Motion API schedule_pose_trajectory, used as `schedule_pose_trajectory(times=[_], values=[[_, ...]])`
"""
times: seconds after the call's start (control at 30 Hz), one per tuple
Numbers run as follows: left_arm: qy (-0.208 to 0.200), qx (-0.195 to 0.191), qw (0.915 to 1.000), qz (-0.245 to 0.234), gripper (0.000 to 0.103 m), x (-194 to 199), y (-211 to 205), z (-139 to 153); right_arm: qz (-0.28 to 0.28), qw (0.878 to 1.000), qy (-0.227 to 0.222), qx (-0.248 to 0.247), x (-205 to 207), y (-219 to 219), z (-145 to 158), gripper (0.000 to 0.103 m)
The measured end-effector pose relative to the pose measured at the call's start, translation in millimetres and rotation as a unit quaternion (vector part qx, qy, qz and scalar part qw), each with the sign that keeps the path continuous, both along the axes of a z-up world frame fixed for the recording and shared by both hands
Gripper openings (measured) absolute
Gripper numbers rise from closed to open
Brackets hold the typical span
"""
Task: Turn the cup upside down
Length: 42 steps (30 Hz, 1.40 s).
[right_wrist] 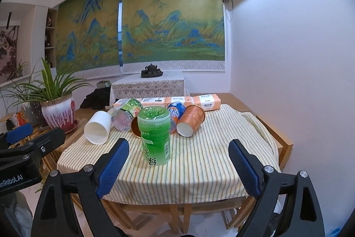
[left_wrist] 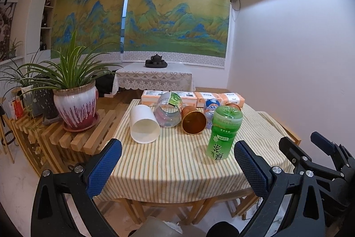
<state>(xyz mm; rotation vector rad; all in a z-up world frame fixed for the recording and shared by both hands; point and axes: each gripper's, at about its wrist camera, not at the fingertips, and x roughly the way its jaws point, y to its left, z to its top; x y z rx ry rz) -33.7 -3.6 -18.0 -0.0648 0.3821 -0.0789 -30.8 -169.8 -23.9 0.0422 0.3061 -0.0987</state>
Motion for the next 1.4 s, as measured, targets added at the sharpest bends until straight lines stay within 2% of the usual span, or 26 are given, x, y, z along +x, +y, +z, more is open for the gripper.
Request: schedule_pose_trajectory(times=[0.47, 1.4], values=[[-0.001, 0.000, 1.0000, -0.005, 0.102, -1.4, -1.9, 1.7, -0.004, 0.999, -0.032, -0.002, -8.7, -0.9, 5.4, 0.091], [-0.003, -0.005, 1.0000, -0.007, 0.102, -0.7, -3.4, 2.8, -0.003, 0.999, -0.031, -0.002, -9.6, 0.4, 5.7, 0.091]])
